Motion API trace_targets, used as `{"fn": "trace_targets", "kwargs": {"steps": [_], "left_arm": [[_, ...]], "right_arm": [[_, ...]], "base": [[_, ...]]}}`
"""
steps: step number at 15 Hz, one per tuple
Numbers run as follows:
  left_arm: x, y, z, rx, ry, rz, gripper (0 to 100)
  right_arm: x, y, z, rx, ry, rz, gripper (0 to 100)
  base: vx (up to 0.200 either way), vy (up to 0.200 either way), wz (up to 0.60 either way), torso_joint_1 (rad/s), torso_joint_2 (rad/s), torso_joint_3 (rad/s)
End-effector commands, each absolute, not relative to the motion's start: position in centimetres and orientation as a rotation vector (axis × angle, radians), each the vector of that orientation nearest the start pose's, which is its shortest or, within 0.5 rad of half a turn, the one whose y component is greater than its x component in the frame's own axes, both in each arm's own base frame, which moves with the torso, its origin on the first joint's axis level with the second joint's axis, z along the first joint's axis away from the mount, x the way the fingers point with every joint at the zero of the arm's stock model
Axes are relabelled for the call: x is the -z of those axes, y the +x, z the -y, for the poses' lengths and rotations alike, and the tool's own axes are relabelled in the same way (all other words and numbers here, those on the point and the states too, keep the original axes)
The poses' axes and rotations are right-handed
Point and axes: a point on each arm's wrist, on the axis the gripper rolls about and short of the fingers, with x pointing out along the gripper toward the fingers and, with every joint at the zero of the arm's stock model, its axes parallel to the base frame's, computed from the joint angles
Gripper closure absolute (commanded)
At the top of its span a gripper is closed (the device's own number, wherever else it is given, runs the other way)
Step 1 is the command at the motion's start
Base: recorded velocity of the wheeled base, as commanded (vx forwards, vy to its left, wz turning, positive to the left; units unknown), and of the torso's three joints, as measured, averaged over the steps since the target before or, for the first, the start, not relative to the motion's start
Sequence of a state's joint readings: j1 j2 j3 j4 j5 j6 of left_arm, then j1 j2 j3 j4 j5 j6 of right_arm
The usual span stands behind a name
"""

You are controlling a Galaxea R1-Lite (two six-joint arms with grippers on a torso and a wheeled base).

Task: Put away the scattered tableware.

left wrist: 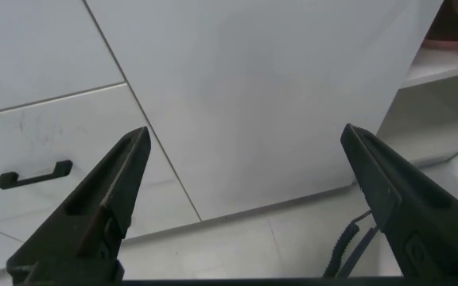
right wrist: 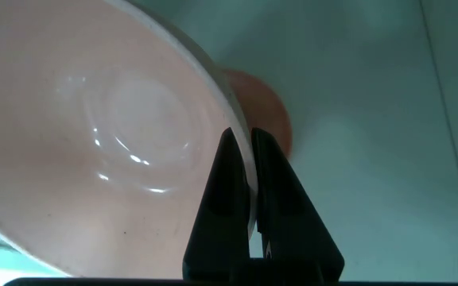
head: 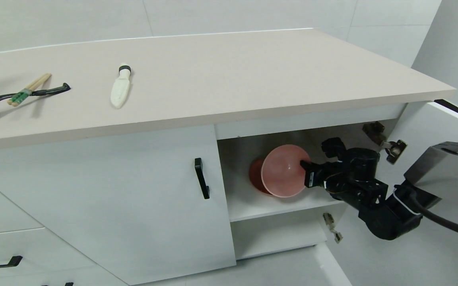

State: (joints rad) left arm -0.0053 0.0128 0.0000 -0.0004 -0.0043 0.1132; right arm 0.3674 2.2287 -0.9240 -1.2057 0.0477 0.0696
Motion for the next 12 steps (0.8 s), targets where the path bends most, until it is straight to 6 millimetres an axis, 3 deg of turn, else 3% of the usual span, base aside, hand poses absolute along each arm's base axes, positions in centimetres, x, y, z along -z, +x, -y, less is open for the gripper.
{"fn": "trace_targets", "kwargs": {"steps": [1, 7, 12], "left_arm": [[-7.6, -2.3, 0.0, 0.007, 0.114, 0.003, 0], [-7.5, -2.3, 0.0, 0.003, 0.077, 0.0, 0], [-7.5, -2.3, 0.0, 0.003, 0.021, -0.002, 0]], "right_arm": [[-7.7, 38.8, -15.2, -0.418, 0.023, -0.092, 100], [-5.9, 40.2, -15.7, -0.44, 0.008, -0.103, 100], [-6.1, 40.3, -15.8, -0.437, 0.008, -0.098, 100]], "base": [[0.0, 0.0, 0.0, 0.0, 0.0, 0.0], [0.0, 0.0, 0.0, 0.0, 0.0, 0.0], [0.0, 0.0, 0.0, 0.0, 0.0, 0.0]]}}
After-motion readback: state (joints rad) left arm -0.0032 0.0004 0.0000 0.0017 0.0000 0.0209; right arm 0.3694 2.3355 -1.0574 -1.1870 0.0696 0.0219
